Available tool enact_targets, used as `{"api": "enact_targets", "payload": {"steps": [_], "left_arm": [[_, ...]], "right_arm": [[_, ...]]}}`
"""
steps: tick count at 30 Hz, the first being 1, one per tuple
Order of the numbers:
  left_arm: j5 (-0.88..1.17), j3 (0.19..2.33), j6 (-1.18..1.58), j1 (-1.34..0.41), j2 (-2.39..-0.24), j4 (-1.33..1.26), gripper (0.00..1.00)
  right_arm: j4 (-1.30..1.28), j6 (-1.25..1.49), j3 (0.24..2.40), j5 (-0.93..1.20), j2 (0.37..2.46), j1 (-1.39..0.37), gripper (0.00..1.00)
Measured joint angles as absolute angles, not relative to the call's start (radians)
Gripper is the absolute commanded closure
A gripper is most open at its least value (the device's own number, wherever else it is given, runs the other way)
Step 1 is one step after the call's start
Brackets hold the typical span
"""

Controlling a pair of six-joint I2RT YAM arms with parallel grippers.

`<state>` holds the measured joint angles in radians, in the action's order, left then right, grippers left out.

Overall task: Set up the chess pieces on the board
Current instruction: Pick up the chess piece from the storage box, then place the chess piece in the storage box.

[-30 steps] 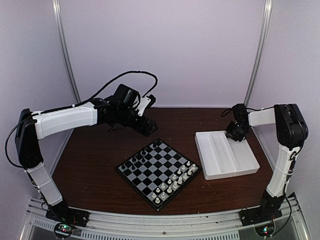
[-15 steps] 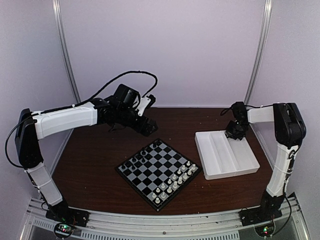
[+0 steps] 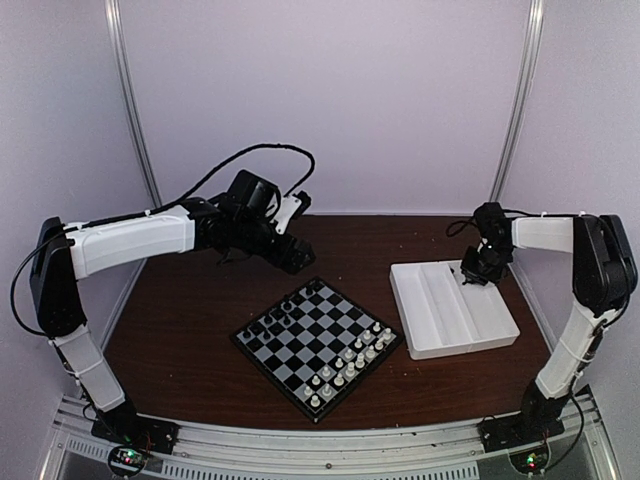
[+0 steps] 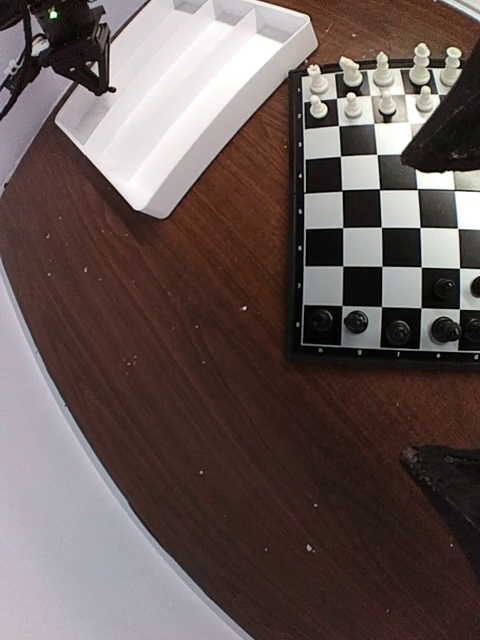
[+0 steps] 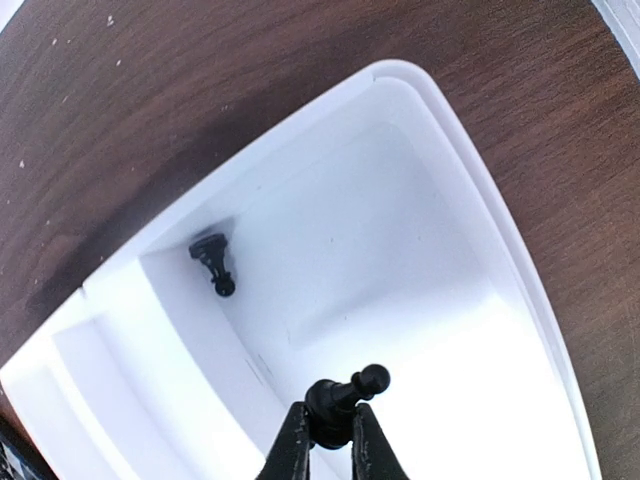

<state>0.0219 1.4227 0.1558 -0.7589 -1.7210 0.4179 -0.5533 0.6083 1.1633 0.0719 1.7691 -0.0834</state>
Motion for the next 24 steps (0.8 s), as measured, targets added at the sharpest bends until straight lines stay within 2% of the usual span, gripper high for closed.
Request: {"api": "enact_targets", "payload": {"steps": [8, 13, 19, 22, 24], "left_arm": [[0.023, 1.417, 0.156, -0.759, -1.721, 0.417, 0.05], [0.023, 1.414, 0.156, -0.759, -1.721, 0.416, 0.05], [0.022, 1.414, 0.156, -0.759, -1.721, 0.417, 0.05], [0.022, 1.414, 0.156, -0.759, -1.721, 0.418, 0.05], [0.022, 1.414, 0.156, -0.759, -1.721, 0.418, 0.05]], "right_arm": [[-0.641, 0.51, 1.153, 0.156, 1.752, -0.083, 0.85], [-0.704, 0.432, 1.193, 0.183, 1.819, -0.079, 0.72], [-0.739, 0.389, 1.208, 0.184, 1.839, -0.072, 0.68], [-0.738, 0.39, 1.211, 0.184, 1.84, -0.072, 0.6], [-0.734, 0.389, 1.211, 0.184, 1.84, -0.07, 0.6]]}}
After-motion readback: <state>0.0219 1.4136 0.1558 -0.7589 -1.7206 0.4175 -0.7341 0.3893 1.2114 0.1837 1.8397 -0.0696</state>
